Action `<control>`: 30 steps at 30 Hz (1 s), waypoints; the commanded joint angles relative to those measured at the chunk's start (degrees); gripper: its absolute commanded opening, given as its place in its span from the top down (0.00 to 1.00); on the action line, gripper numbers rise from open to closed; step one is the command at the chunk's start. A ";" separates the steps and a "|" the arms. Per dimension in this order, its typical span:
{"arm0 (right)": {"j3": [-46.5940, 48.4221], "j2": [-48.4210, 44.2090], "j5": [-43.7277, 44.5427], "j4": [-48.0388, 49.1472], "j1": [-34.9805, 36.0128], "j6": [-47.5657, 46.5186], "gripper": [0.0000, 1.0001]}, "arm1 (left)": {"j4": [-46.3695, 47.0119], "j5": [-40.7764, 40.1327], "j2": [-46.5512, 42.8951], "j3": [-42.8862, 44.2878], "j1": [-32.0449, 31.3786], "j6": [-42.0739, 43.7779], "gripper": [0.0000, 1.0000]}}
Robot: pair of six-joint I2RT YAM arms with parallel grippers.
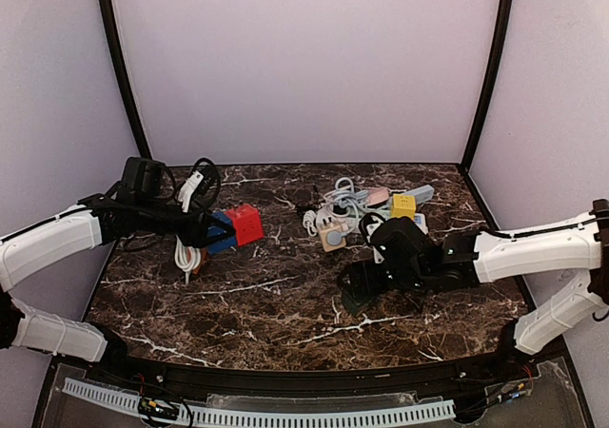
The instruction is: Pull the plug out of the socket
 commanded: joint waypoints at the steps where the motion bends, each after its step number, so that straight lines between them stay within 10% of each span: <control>1: -2.12 -5.36 -1.04 8.96 -1.29 -5.88 0.09 | 5.56 4.03 -0.54 0.32 0.30 -1.86 0.99; 17: 1.96 -10.68 -47.58 21.76 -10.98 -15.59 0.06 | 4.20 30.81 3.63 2.14 -1.10 -0.85 0.99; 30: 8.09 0.75 -53.27 27.08 -7.19 -12.21 0.08 | 4.47 36.52 4.86 2.41 -8.23 -0.97 0.99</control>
